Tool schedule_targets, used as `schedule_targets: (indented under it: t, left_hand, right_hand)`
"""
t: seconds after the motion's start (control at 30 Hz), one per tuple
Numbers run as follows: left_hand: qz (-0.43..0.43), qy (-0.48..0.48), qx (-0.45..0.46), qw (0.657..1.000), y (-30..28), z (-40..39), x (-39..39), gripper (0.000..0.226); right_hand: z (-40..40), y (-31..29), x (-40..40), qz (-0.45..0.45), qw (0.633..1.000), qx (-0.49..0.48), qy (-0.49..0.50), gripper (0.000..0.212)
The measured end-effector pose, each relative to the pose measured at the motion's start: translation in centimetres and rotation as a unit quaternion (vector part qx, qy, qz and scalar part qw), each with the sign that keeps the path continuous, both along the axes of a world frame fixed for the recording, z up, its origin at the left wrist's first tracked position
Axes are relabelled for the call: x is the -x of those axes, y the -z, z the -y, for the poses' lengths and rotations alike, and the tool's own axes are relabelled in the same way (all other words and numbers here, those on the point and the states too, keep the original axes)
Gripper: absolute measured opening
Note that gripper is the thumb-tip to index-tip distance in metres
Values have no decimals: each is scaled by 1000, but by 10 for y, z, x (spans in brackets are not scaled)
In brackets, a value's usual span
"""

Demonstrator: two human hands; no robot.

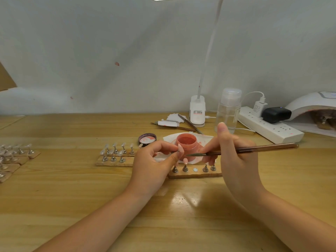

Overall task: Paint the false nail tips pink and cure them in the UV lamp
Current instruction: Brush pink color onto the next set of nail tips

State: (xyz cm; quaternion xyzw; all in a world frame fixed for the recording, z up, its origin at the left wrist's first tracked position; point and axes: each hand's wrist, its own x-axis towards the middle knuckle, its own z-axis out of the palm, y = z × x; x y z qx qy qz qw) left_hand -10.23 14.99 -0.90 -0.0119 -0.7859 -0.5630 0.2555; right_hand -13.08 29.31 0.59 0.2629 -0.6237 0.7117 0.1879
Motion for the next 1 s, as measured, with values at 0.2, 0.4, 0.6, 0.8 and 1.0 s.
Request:
schedule_targets:
  t: [0.2, 0.4, 0.6, 0.8, 1.0]
  left_hand:
    - [0, 7, 0, 1000, 1, 0, 1, 7]
    - [2, 10, -5, 1000, 2, 1, 2, 7]
    - [-3, 12, -16, 1000, 2, 2, 2, 7]
    - [-7, 20, -30, 999, 1, 1, 2, 4]
    - [-8, 28, -45, 999, 1, 2, 2, 7]
  right_hand:
    - [3, -1, 0, -3, 1000, -20, -12, 40]
    - [1, -1, 0, 10, 1000, 6, 5, 41]
    - [3, -1, -4, 36, 999, 3, -5, 44]
    - [3, -2, -3, 23, 1000, -12, 4, 40]
    - [2, -2, -7, 47, 999, 16, 6, 48]
